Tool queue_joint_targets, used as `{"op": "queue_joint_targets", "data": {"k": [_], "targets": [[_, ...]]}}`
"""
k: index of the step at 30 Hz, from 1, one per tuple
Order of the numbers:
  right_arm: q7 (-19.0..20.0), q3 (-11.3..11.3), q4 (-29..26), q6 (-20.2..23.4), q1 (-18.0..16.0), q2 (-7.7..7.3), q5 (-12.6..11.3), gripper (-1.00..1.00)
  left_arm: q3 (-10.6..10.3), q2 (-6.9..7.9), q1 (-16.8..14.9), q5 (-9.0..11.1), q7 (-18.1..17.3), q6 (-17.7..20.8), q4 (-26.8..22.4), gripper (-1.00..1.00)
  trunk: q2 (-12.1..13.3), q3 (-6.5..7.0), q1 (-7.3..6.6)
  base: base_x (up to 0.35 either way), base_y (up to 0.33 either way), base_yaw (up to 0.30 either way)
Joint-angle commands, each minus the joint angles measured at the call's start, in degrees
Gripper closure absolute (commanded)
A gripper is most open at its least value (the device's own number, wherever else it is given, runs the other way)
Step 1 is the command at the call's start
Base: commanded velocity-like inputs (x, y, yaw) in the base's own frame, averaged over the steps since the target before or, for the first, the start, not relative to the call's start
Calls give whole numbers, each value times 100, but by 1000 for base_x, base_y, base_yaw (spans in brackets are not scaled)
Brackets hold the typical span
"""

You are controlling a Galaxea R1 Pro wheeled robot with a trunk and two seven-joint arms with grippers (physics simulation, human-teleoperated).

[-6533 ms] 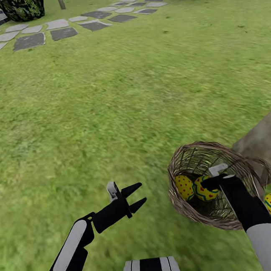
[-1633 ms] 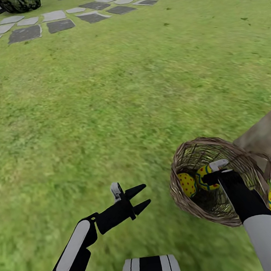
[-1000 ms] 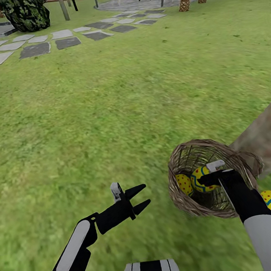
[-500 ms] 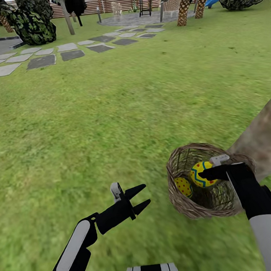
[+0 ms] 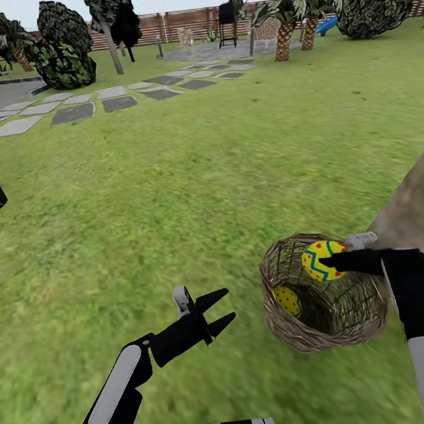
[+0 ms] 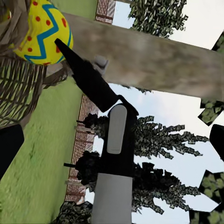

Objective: Take the three Easter eggs out of the wicker basket on the lawn in the garden, then place them on the lawn next to a single tree (choose any tree) so that all three eggs are next to the same tree and none are left in the basket.

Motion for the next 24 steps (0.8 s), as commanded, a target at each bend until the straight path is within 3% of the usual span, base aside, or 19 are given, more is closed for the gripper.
{"op": "queue_joint_targets", "data": {"k": [1,9,11,14,15,20,24], "targets": [[210,-99,-19,13,-3,-1,60,100,-6,4,-3,-32,-41,3,2,-100,0,19,-4,-216,0,0],[565,-505,-275,13,-2,1,46,100,-6,4,-3,-32,-41,3,2,-100,11,196,-24,-325,0,0],[1095,-625,-304,13,-2,-2,50,100,-6,4,-3,-32,-41,3,2,-100,13,240,-30,-326,0,0],[1688,-1279,-329,13,-2,4,59,100,-1,4,-3,-32,-41,3,2,-100,17,307,-37,-73,0,0],[1805,-1348,-326,13,-2,5,55,100,-2,4,-3,-32,-41,3,2,-100,19,329,-40,-12,0,0],[2679,-1426,-301,13,6,14,51,100,2,4,-3,-28,-41,-5,2,-100,25,443,-53,-2,0,-57],[2786,-1470,-278,13,21,14,45,100,-1,4,-3,-23,-49,-12,1,-100,31,546,-63,0,0,-245]]}}
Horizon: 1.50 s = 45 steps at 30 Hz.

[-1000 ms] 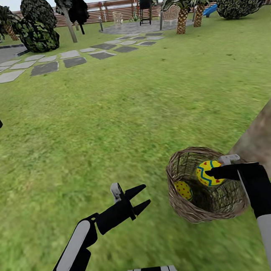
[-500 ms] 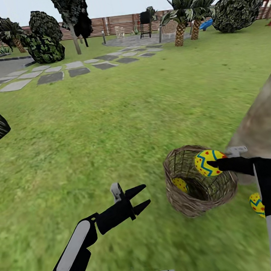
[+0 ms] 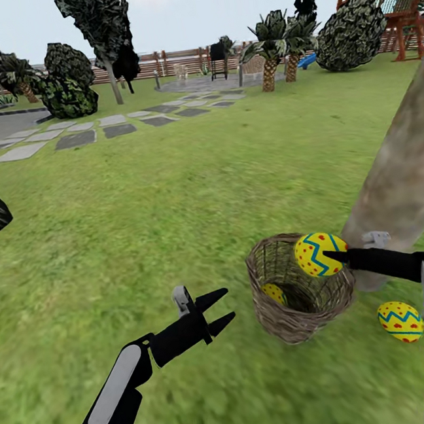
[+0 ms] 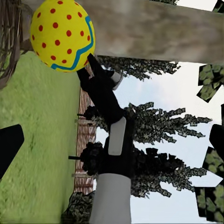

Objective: Take the three Easter eggs out of the wicker basket on the lawn in the garden, then place them on the lawn next to a single tree (choose any tree) so that all three eggs are next to the same tree and none are left in the basket.

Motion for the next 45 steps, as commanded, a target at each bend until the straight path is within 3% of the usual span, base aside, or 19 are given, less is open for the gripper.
{"op": "queue_joint_targets", "data": {"k": [1,11,14,15,17,19,22,25,29,37,41,43,45], "targets": [[65,-12,5,30,-5,2,54,100,-4,4,-3,-33,-41,5,3,-100,0,22,-3,-6,0,-261],[51,-14,35,-8,-4,2,58,100,-3,7,-3,-38,-41,0,-4,-100,318,250,-182,-282,0,-262],[-9,-8,76,-33,2,4,122,100,-7,12,-3,-23,-74,-1,-8,-100,318,261,-182,-42,0,-263],[-29,-6,140,-35,4,3,211,100,-9,13,-3,-23,-84,-1,-15,-100,318,265,-182,-6,0,-265],[-82,-5,174,-37,5,4,660,100,-15,7,-3,-24,-193,-6,-29,-100,318,273,-182,-1,0,-265],[-86,-5,171,-37,5,16,1165,100,-54,3,-3,-41,-520,-18,-26,-100,318,281,-182,0,0,-266],[-138,-5,195,-53,7,6,1499,100,-267,-5,-3,-74,-669,-77,-12,-100,318,292,-182,0,0,-266],[-197,-5,280,-191,40,39,1928,100,-381,-209,-3,-98,-673,-107,-8,-100,318,304,-182,0,-87,-266],[-851,-4,553,-449,48,54,2005,100,-527,-274,-3,-101,-668,-107,-13,-100,318,320,-182,0,-268,-266],[-1896,9,973,-636,49,70,1947,100,-547,-280,-3,-106,-634,-115,3,-100,318,351,-182,0,-79,-266],[-2340,12,1254,-1089,49,88,1937,100,-547,-277,-3,-118,-597,-115,3,-100,318,366,-182,0,0,-266],[-2670,12,1346,-1190,49,166,1940,100,-547,-277,-3,-125,-451,-140,83,-100,318,374,-182,0,0,-266],[-2976,12,1529,-1385,49,310,1941,100,-572,-323,-3,-121,-15,-307,267,-100,318,382,-182,0,0,-266]]}}
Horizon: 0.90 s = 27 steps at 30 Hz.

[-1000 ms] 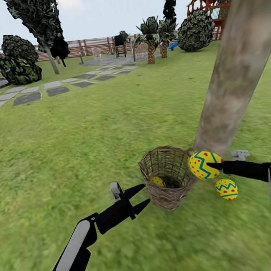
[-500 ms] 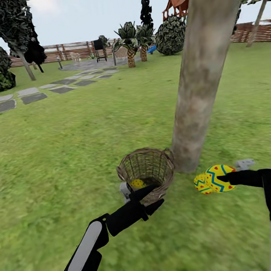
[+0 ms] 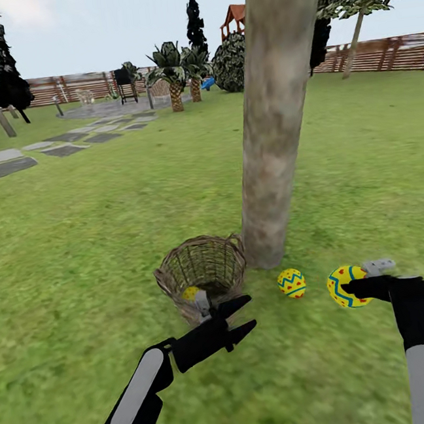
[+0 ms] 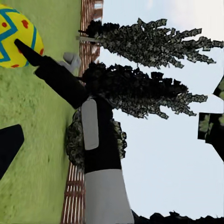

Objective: Take the three Easter eggs out of the wicker basket on the lawn in the garden, then place them on the lawn next to a single tree (choose any tree) so that all three eggs are next to the same tree and none are left in the basket.

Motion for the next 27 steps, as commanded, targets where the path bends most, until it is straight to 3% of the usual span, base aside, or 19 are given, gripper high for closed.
{"op": "queue_joint_targets", "data": {"k": [1,5,6,8,10,15,19,22,27], "targets": [[-98,-11,147,-190,-5,93,65,100,-64,-93,-3,-12,184,-114,97,-100,-2,0,-1,0,0,-266],[-377,-8,376,-521,-5,221,83,100,-238,-174,-3,-3,341,-230,177,-100,-2,15,-1,0,0,-266],[-411,-10,458,-639,-5,333,90,100,-371,-183,-3,-3,346,-237,179,-100,-2,19,-1,0,0,-266],[-650,-20,683,-1292,-5,446,63,100,-587,-211,-3,-5,348,-241,178,-100,-2,27,-1,0,0,-266],[-1109,-22,907,-1711,-5,473,50,100,-657,-310,-3,-14,348,-264,191,-100,-2,35,-1,55,0,-266],[-1282,-21,1093,-1813,-5,480,45,100,-1038,-344,-3,-9,349,-751,173,-100,-2,54,-1,297,16,-265],[-1625,-15,1420,-1950,-5,487,56,100,-1071,-350,-3,-9,349,-777,135,-100,-2,63,-1,339,0,-193],[-2152,-4,1931,-2693,-5,488,62,100,-1080,-354,-3,-11,349,-868,165,-100,-2,63,-1,294,-10,-28],[-2289,5,1974,-2863,-5,580,62,100,-1090,-351,-3,-7,340,-945,114,-100,-2,40,-1,27,-85,112]]}}
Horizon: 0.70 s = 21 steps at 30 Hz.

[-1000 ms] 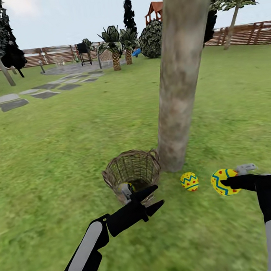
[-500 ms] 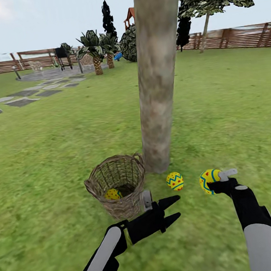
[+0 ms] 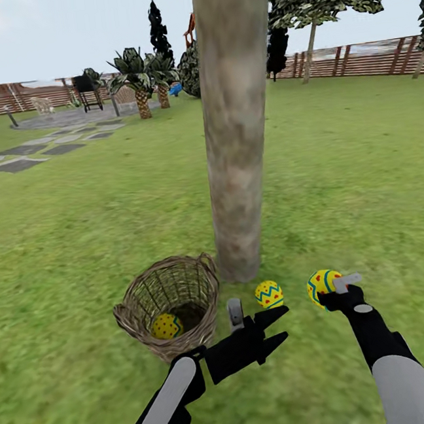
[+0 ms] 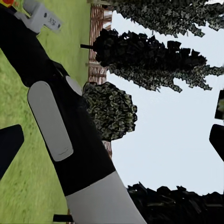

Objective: Take the three Easter eggs out of the wicker basket on the lawn in the garden, then place them on the lawn next to a single tree (choose any tree) so that all three eggs are next to the same tree and none are left in the basket.

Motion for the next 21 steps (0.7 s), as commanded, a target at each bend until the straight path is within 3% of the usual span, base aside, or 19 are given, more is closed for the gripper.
{"op": "queue_joint_targets", "data": {"k": [1,6,11,15,21], "targets": [[31,-21,-35,8,-3,40,48,100,1,-1,-3,5,-9,19,0,-100,-2,-12,-1,1,-300,174],[-466,-5,10,-262,-3,128,73,100,-7,-1,-3,5,-9,18,58,-100,-2,-47,-1,0,-327,178],[-504,-5,126,-478,-3,253,115,100,-8,-1,-3,-3,-2,12,68,-100,-2,-82,-1,0,-331,186],[-515,-2,571,-1001,-3,282,131,100,-8,-8,-3,-3,-2,10,70,-100,-2,-110,-1,0,-322,192],[-659,4,615,-1049,-3,289,136,100,-8,-2,-3,-7,-2,4,78,-100,-2,-152,-1,3,-59,193]]}}
